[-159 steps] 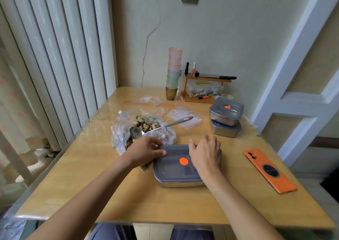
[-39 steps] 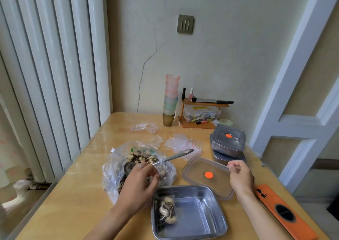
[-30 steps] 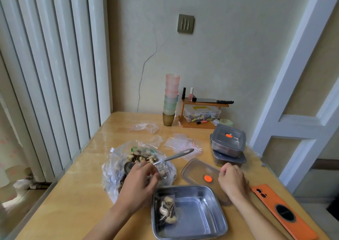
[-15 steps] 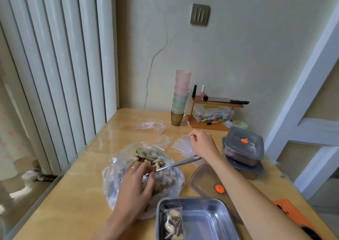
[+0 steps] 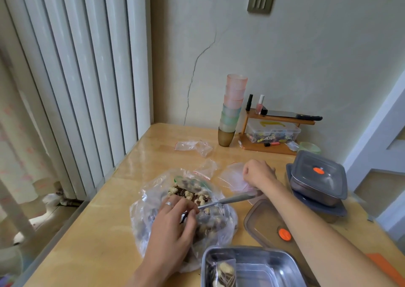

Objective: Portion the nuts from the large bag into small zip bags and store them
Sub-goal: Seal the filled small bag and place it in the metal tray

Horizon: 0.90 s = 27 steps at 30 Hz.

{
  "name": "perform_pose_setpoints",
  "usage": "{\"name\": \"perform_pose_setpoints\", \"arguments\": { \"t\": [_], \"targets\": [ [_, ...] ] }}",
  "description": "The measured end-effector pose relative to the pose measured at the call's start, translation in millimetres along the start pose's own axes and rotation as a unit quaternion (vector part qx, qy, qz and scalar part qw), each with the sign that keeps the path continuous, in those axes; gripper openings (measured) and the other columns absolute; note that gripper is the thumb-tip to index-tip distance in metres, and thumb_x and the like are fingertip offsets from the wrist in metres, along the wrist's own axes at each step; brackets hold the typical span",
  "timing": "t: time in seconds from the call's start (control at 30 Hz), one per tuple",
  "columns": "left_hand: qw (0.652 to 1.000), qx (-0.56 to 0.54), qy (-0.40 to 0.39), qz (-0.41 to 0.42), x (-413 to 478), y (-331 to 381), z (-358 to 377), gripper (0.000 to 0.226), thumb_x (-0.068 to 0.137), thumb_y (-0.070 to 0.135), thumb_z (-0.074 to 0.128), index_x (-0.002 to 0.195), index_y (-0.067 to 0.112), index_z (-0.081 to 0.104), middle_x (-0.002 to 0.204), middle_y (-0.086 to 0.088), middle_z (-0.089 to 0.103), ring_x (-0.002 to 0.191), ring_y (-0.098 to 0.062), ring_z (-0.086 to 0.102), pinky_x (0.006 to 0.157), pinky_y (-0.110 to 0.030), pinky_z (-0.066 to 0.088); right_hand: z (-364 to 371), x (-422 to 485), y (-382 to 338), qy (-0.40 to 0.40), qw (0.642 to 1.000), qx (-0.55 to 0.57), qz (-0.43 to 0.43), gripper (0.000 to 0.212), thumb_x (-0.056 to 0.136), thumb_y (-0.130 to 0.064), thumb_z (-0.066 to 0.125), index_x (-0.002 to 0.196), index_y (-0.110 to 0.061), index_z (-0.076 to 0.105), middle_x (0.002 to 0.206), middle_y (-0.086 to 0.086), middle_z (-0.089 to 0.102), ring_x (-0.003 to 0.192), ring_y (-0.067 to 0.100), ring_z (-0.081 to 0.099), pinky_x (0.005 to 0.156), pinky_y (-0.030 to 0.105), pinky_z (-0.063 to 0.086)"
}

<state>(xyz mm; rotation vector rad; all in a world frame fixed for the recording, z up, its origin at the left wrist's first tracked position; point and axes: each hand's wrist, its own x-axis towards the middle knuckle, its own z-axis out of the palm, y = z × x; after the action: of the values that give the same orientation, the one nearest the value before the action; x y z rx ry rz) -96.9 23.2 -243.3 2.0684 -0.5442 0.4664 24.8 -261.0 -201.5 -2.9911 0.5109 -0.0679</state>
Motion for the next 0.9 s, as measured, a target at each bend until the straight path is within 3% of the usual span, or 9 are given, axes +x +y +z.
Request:
{"name": "perform_pose_setpoints", "arguments": {
  "t": [0.1, 0.2, 0.33, 0.43, 0.5, 0.63, 0.7, 0.8, 0.9],
  "targets": [
    [1.000, 0.003, 0.003, 0.002, -1, 1, -1, 0.024, 0.097, 0.013, 0.064, 0.086, 0.034, 0.060, 0.090, 0.021, 0.051, 0.093, -0.008, 0.054, 0.078, -0.017, 0.038, -7, -6, 0, -0.027, 0.999, -0.022, 0.008, 0.023, 0.089, -0.003, 0.049, 0.079, -0.018, 0.064, 0.088, 0.004, 0.059, 0.088, 0.030, 0.053, 0.096, 0.046, 0.042],
    [1.000, 0.002, 0.011, 0.004, -3, 3, -2, 0.022, 0.097, 0.015, 0.062, 0.087, 0.034, 0.060, 0.091, 0.022, 0.052, 0.095, -0.008, 0.054, 0.079, -0.018, 0.038, -14, -14, -3, -0.032, 0.999, -0.019, 0.021, 0.023, 0.084, -0.002, 0.050, 0.074, -0.021, 0.059, 0.082, 0.003, 0.053, 0.086, 0.030, 0.051, 0.087, 0.042, 0.036],
    [1.000, -0.006, 0.019, 0.006, -5, 5, -4, 0.023, 0.097, 0.014, 0.061, 0.087, 0.035, 0.061, 0.092, 0.021, 0.053, 0.095, -0.009, 0.055, 0.076, -0.019, 0.039, -17, -27, -1, -0.063, 0.997, 0.023, 0.028, 0.017, 0.075, -0.005, 0.056, 0.075, -0.019, 0.067, 0.086, 0.001, 0.069, 0.098, 0.030, 0.061, 0.083, 0.040, 0.035],
    [0.999, -0.018, 0.029, 0.012, -8, 7, -8, 0.019, 0.095, 0.019, 0.057, 0.086, 0.035, 0.060, 0.092, 0.021, 0.054, 0.095, -0.009, 0.055, 0.076, -0.018, 0.039, -17, -35, 4, -0.106, 0.993, 0.048, 0.036, 0.012, 0.076, -0.011, 0.057, 0.067, -0.020, 0.059, 0.074, 0.001, 0.064, 0.088, 0.027, 0.062, 0.092, 0.042, 0.039],
    [0.999, -0.022, 0.032, 0.013, -9, 8, -10, 0.016, 0.095, 0.022, 0.055, 0.087, 0.035, 0.060, 0.092, 0.020, 0.055, 0.096, -0.010, 0.055, 0.076, -0.020, 0.039, -18, -38, 8, -0.082, 0.993, 0.077, 0.038, 0.018, 0.082, -0.013, 0.054, 0.065, -0.020, 0.056, 0.071, 0.002, 0.060, 0.087, 0.031, 0.063, 0.095, 0.044, 0.043],
    [0.998, -0.026, 0.040, 0.027, -10, 14, -17, 0.013, 0.096, 0.028, 0.051, 0.092, 0.034, 0.063, 0.096, 0.022, 0.056, 0.101, -0.010, 0.056, 0.081, -0.023, 0.043, -31, -52, 14, 0.053, 0.988, 0.145, 0.026, 0.025, 0.092, -0.011, 0.050, 0.073, -0.023, 0.059, 0.086, -0.001, 0.068, 0.098, 0.031, 0.062, 0.093, 0.042, 0.045],
    [0.998, -0.024, 0.039, 0.034, -8, 19, -21, 0.013, 0.097, 0.029, 0.052, 0.099, 0.033, 0.064, 0.099, 0.023, 0.058, 0.102, -0.009, 0.058, 0.084, -0.025, 0.046, -42, -63, 10, 0.101, 0.977, 0.186, -0.016, 0.021, 0.094, -0.013, 0.053, 0.078, -0.023, 0.060, 0.085, -0.002, 0.067, 0.094, 0.028, 0.063, 0.083, 0.040, 0.052],
    [0.998, -0.056, 0.015, 0.010, -1, 23, -22, 0.022, 0.101, 0.025, 0.056, 0.121, 0.033, 0.064, 0.111, 0.025, 0.064, 0.109, -0.004, 0.062, 0.089, -0.028, 0.051, -62, -95, -10, 0.126, 0.950, 0.270, -0.090, 0.014, 0.098, -0.018, 0.056, 0.085, -0.015, 0.058, 0.084, 0.004, 0.066, 0.079, 0.020, 0.062, 0.065, 0.033, 0.047],
    [0.988, -0.125, -0.019, -0.084, 7, 30, -25, 0.044, 0.102, 0.040, 0.055, 0.146, 0.031, 0.051, 0.128, 0.020, 0.063, 0.116, 0.006, 0.060, 0.095, -0.018, 0.050, -68, -135, -35, 0.053, 0.914, 0.380, -0.131, 0.021, 0.100, -0.028, 0.052, 0.087, -0.013, 0.056, 0.088, 0.004, 0.074, 0.078, 0.010, 0.073, 0.070, 0.037, 0.059]
  ]
}}
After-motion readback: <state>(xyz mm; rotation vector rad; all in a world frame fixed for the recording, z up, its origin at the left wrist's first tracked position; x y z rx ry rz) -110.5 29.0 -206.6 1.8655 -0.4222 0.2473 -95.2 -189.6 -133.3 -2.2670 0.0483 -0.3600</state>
